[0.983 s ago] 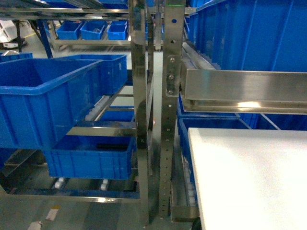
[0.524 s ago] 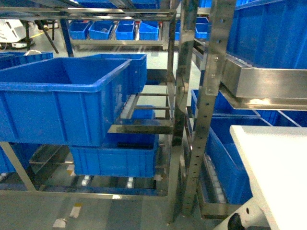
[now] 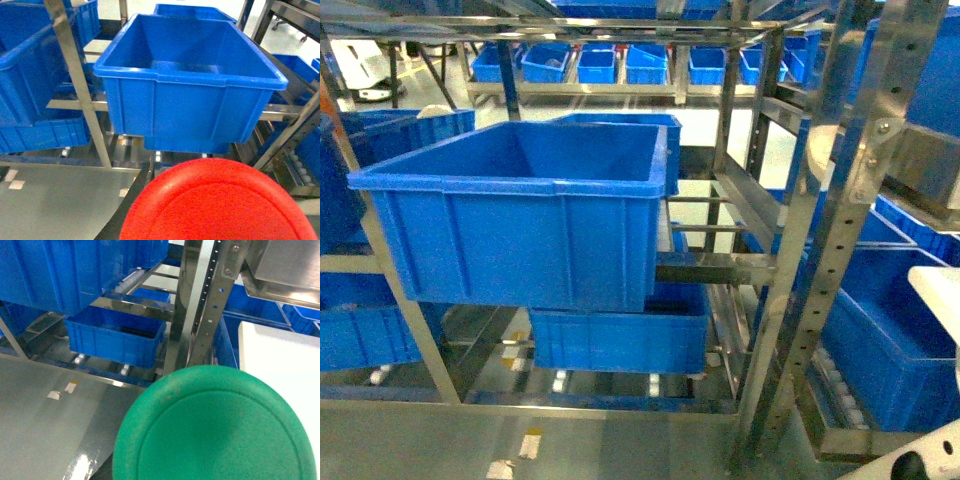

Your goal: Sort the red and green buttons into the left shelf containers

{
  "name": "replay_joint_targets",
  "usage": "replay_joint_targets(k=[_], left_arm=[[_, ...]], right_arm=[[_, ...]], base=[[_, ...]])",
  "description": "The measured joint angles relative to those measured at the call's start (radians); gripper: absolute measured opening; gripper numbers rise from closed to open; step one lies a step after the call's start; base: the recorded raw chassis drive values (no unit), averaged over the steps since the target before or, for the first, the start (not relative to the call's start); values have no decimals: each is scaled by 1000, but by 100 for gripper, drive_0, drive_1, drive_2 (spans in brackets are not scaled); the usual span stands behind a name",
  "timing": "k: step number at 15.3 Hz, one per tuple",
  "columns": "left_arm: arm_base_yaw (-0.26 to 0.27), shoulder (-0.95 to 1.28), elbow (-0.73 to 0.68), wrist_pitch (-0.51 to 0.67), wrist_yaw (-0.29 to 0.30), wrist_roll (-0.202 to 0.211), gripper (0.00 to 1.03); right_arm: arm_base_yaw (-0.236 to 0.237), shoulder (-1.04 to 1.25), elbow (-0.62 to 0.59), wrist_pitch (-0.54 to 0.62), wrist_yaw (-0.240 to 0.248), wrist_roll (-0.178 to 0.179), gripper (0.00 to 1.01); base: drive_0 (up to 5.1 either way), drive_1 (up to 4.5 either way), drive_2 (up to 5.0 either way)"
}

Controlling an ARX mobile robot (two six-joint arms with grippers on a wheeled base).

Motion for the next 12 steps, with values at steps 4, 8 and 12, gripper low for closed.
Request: replay_joint_targets(k=[4, 8, 12], left_arm=[[0, -1, 0, 0, 0, 0, 26], [0, 0, 0, 0, 0, 0, 26], [0, 0, 0, -2, 0, 0, 26]], right_arm=[[0, 0, 0, -3, 0, 0, 26], [0, 0, 0, 1, 0, 0, 26], [0, -1, 0, 3, 0, 0, 26]], base=[[-450, 402, 94], [-435, 425, 50], [-443, 418, 42]])
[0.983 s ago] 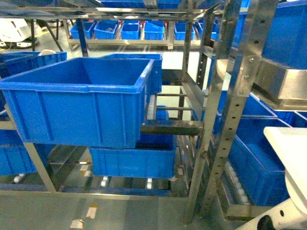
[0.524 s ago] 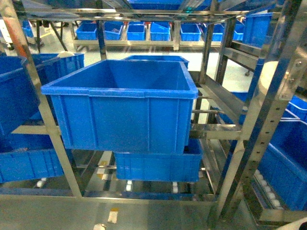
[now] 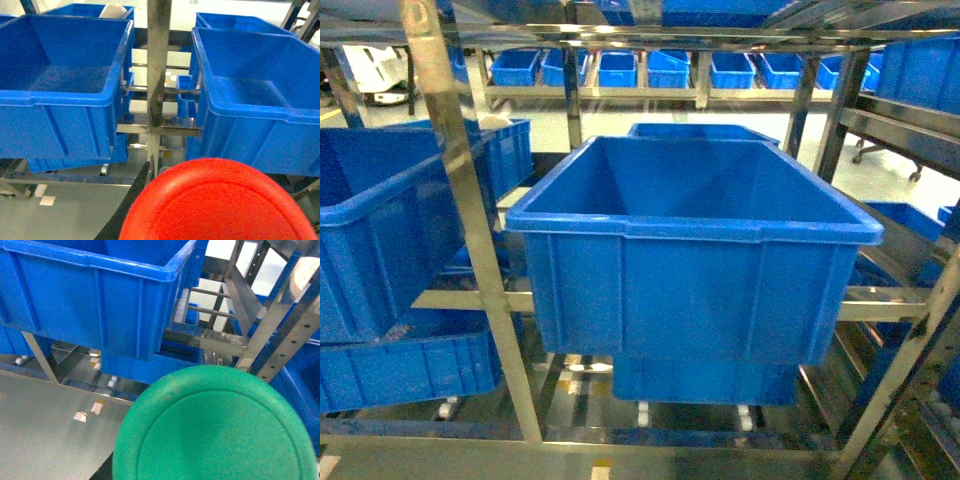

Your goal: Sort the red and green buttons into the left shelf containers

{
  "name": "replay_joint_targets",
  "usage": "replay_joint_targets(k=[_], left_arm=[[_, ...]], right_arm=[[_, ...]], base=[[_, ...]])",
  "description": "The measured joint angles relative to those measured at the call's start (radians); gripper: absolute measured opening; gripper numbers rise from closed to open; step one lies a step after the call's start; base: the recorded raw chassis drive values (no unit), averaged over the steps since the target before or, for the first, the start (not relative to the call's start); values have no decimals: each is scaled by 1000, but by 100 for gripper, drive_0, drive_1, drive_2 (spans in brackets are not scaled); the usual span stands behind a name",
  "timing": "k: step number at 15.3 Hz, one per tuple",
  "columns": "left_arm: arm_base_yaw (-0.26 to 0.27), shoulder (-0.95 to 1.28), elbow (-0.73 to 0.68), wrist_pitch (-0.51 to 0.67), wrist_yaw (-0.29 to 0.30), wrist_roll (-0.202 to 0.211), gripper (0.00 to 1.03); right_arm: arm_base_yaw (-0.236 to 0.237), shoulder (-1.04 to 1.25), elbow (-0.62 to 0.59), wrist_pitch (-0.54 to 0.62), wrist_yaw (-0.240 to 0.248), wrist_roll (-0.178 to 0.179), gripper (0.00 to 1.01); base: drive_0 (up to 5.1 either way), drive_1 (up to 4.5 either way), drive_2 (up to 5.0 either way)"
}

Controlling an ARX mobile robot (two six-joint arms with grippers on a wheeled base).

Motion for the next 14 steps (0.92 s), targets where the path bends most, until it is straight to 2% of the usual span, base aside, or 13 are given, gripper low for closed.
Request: replay_joint_targets(k=[12, 14], left_arm=[[0, 0, 0, 1, 1, 0, 26], [1, 3, 0, -6, -7, -1, 26]], right_arm=[[0, 1, 0, -3, 0, 0, 26], [1, 0, 0, -1, -7, 0, 26]], base=[[-447, 411, 55], [0, 0, 0]])
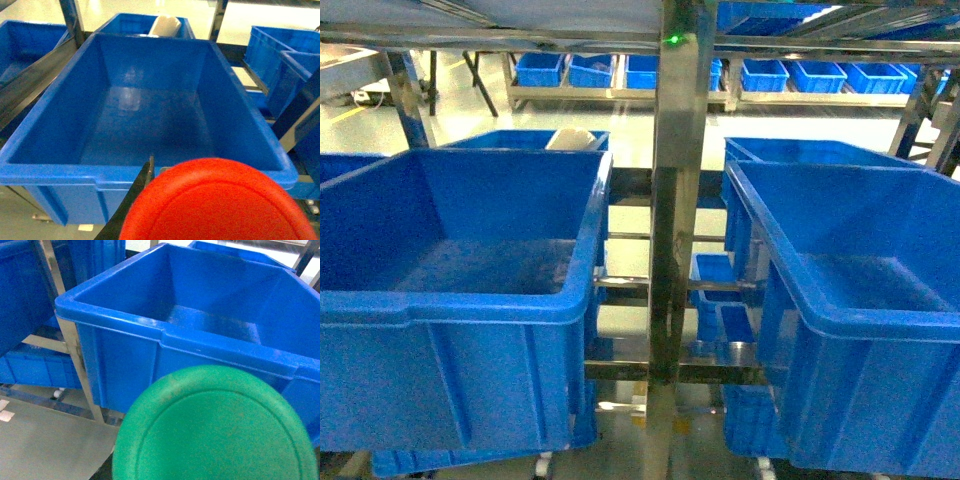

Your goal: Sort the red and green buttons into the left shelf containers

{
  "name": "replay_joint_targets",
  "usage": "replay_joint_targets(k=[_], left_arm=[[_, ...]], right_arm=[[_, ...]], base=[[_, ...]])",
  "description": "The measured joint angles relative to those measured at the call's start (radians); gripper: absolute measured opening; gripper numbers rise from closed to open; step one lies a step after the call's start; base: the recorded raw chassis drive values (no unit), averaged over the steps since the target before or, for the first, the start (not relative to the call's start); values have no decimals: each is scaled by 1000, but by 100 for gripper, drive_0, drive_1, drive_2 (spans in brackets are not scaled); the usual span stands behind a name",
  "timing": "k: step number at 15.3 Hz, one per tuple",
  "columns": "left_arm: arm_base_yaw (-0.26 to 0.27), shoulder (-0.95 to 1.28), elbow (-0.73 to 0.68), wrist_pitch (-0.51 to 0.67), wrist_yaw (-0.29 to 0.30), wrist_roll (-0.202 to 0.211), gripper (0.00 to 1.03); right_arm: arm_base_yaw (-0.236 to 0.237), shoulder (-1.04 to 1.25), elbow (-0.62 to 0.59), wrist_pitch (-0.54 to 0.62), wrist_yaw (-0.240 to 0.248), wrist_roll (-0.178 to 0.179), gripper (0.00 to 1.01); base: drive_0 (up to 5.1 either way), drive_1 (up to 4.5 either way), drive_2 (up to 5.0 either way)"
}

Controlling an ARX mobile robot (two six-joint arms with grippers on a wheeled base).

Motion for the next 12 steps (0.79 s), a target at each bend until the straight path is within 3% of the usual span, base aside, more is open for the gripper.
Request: replay_joint_targets(k=[4, 7, 10, 12], left_arm=[[-4, -2, 0, 8, 8, 0, 26], [-4, -1, 0, 10, 9, 1, 26], [6, -2, 0, 4, -9, 0, 26], [-7, -2, 0, 6, 13, 0, 26]], right_arm=[[0, 0, 0, -2, 3, 0, 26], [-1, 0, 0, -3, 8, 0, 26], [0, -1, 0, 1, 1, 0, 26], [-1, 0, 0, -2, 5, 0, 26]], base=[[0, 0, 0], [-495, 247, 247], [0, 0, 0], [0, 0, 0]])
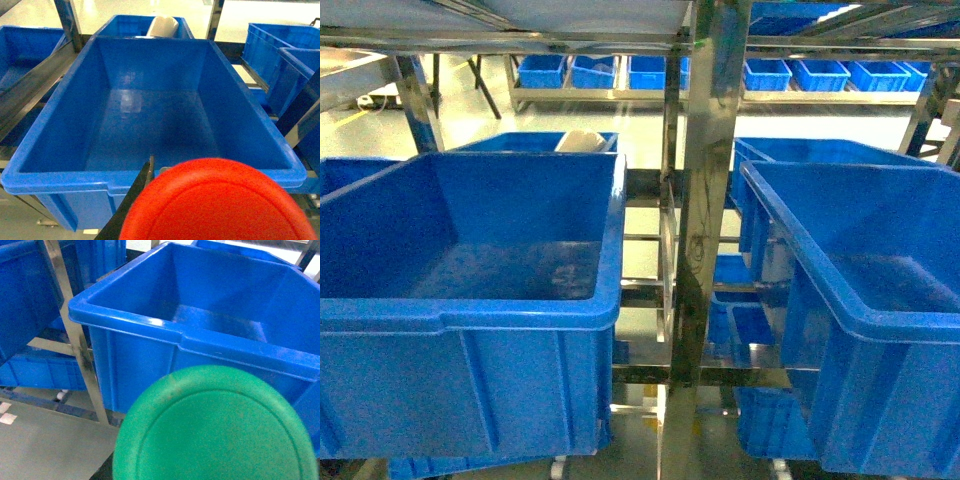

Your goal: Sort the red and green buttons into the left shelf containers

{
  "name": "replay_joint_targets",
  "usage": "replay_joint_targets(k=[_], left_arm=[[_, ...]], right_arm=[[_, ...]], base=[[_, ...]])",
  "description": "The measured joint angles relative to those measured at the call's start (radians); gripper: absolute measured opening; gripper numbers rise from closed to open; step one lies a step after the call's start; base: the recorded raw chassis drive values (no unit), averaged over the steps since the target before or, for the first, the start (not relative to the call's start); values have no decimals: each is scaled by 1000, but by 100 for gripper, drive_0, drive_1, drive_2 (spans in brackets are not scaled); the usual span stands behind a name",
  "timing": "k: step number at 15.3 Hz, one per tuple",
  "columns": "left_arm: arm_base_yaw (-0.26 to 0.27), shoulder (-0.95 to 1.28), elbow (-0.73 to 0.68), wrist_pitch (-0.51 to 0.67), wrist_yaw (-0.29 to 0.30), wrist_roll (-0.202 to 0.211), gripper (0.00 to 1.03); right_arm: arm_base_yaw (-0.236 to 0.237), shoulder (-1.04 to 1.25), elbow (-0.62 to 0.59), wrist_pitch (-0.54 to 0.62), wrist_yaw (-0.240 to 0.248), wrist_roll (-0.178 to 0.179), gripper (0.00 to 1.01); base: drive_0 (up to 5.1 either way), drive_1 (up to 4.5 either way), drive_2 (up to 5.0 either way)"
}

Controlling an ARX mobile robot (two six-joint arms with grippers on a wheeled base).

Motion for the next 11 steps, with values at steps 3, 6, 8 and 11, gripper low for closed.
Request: replay_joint_targets(k=[3, 6, 8, 11], left_arm=[[6, 0, 0, 1, -6, 0, 26], [6, 0, 0, 1, -5, 0, 26], [6, 0, 0, 1, -6, 0, 26], [5, -3, 0, 4, -5, 0, 26]], right_arm=[[0, 0, 0, 0, 1, 0, 26], [0, 0, 0, 0, 2, 0, 26], [0, 0, 0, 0, 2, 0, 26], [0, 0, 0, 2, 2, 0, 26]], base=[[0, 0, 0], [0, 0, 0], [0, 0, 0], [3, 291, -285]])
